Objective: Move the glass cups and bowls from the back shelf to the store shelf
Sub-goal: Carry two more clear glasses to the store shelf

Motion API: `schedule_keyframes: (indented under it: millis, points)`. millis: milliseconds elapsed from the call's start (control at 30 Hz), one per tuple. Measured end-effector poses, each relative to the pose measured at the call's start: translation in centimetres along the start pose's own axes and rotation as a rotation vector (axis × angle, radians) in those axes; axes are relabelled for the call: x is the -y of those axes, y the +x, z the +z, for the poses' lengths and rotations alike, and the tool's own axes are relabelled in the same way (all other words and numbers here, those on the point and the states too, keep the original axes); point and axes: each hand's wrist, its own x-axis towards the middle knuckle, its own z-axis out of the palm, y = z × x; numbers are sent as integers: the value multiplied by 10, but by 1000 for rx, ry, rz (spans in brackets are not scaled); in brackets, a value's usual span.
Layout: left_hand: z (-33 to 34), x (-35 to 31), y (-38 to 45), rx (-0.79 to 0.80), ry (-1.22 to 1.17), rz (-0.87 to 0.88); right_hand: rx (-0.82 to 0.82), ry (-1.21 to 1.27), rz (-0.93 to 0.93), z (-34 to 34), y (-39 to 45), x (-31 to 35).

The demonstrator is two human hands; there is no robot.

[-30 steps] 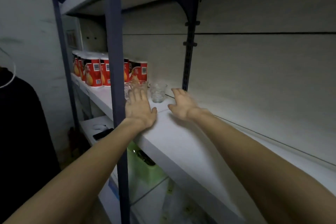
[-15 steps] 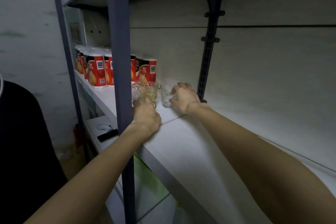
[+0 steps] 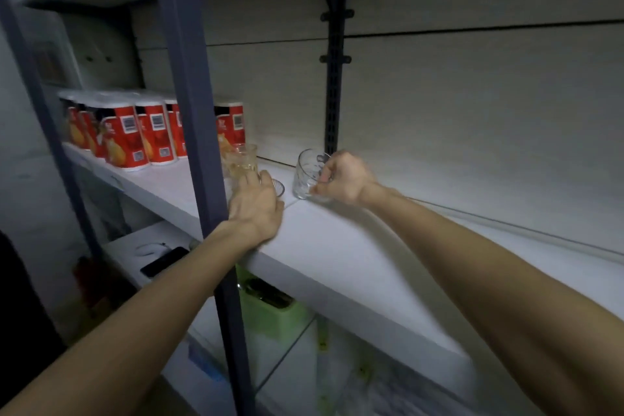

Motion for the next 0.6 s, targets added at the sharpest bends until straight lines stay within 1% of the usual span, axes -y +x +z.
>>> schedule_keyframes:
  millis: [100, 233, 333, 400, 467, 600]
  points:
    - [-6, -4, -11, 37, -181, 16, -83, 29, 59, -14, -34, -6]
    - [-10, -13, -26, -23, -446, 84, -210, 64, 138, -38, -84, -12]
    - [-20, -36, -37, -49, -655, 191, -403, 160, 172, -57, -130, -16]
    - [-29, -60, -50, -77, -802, 229, -556, 237, 180, -74, -166, -20]
    - [-35, -88, -68, -91, -937, 257, -669, 300, 204, -93, -206, -23]
    - [-39, -140, -116, -120, -1076, 367, -853, 337, 248, -131, -295, -28]
